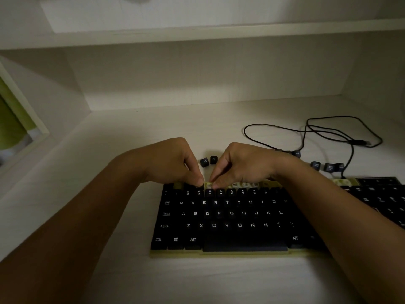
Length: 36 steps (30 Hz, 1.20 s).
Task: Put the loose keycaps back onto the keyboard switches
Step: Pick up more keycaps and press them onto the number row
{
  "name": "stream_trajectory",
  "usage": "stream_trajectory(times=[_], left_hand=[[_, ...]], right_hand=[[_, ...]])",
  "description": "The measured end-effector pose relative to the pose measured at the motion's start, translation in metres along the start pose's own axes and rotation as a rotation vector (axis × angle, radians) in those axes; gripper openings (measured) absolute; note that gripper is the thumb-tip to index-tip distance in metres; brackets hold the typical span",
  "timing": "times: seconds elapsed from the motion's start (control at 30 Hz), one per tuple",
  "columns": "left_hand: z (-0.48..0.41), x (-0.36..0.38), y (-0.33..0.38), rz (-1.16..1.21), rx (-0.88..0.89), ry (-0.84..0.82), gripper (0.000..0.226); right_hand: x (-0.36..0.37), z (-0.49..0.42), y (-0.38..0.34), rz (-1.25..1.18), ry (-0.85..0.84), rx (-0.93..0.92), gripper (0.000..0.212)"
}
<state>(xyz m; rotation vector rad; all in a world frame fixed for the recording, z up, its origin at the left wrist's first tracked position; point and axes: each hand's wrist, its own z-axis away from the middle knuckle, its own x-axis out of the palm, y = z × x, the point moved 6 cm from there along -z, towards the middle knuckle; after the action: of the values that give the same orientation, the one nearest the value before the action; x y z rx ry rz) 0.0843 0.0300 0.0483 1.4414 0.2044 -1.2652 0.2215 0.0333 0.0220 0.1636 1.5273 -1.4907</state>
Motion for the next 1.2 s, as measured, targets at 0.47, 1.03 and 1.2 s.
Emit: stream_trajectory(times=[0.47, 1.03, 1.2], left_hand=[[0.001, 0.0015, 0.0, 0.015, -0.025, 0.028, 0.004], [-0.0013, 0.0031, -0.0054, 0.082, -0.074, 0.063, 0.002], [-0.0019, 0.0026, -0.009, 0.121, -0.047, 0.019, 0.003]], right_hand=[[0.0004, 0.0, 0.0011, -0.018, -0.003, 0.013, 0.017], [0.0015, 0.0015, 0.0003, -0.034, -0.009, 0.04, 0.017], [0.0023, 0.0029, 0.0002, -0.062, -0.017, 0.035, 0.017]])
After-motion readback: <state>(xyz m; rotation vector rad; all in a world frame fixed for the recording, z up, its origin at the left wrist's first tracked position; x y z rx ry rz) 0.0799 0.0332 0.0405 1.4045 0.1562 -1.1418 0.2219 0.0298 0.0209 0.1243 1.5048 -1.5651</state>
